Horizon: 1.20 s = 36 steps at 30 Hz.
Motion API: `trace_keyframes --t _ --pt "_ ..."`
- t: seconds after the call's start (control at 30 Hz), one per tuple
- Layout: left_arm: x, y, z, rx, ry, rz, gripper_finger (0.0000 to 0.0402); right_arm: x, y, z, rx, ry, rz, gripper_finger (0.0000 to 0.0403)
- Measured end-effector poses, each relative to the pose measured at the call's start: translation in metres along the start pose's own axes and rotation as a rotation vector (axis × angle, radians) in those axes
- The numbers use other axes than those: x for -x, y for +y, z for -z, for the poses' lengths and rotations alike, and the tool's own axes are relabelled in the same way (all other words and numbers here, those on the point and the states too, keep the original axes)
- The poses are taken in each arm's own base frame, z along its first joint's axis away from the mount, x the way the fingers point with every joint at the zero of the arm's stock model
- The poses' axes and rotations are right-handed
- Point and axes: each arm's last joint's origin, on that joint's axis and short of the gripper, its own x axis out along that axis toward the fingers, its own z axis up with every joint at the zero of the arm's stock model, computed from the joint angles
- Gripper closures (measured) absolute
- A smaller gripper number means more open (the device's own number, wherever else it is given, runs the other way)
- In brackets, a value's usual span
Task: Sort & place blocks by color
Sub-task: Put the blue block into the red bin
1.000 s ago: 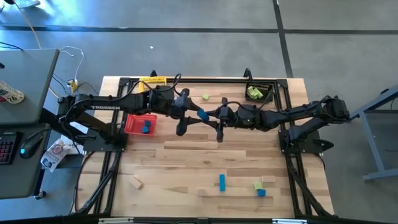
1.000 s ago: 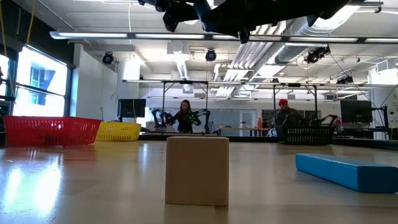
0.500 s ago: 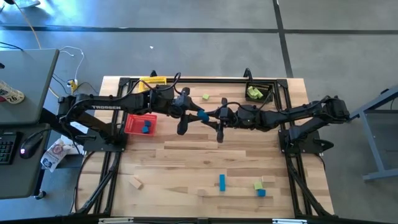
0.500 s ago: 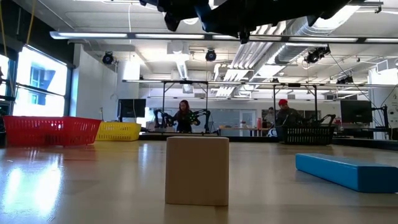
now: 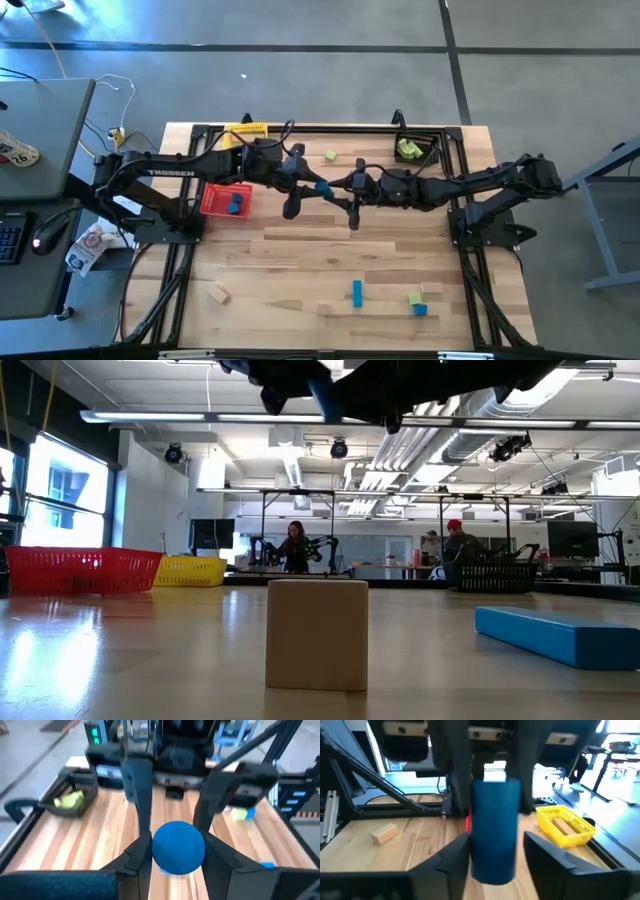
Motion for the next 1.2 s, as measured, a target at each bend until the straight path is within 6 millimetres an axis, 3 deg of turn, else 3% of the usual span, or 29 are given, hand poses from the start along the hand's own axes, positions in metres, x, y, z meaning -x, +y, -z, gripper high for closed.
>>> trace_keyframes --t 0.2,0.57,0.9,1.2 --pt "0.008 0.000 0.012 -0.002 0.139 -0.044 0.0292 0.000 0.000 0.005 -0.035 0.057 0.004 0.0184" --pt "0.044 -0.003 0.031 0.030 0.416 -0.162 0.0292 0.000 -0.001 0.008 -0.028 0.080 0.030 0.0180" --pt "0.087 -0.004 0.052 0.149 0.685 -0.410 0.0291 0.001 -0.002 0.010 -0.022 0.101 0.073 0.0179" --pt "0.098 -0.006 0.082 0.213 0.924 -0.520 0.0293 0.000 -0.011 0.010 -0.027 0.102 0.129 0.0179"
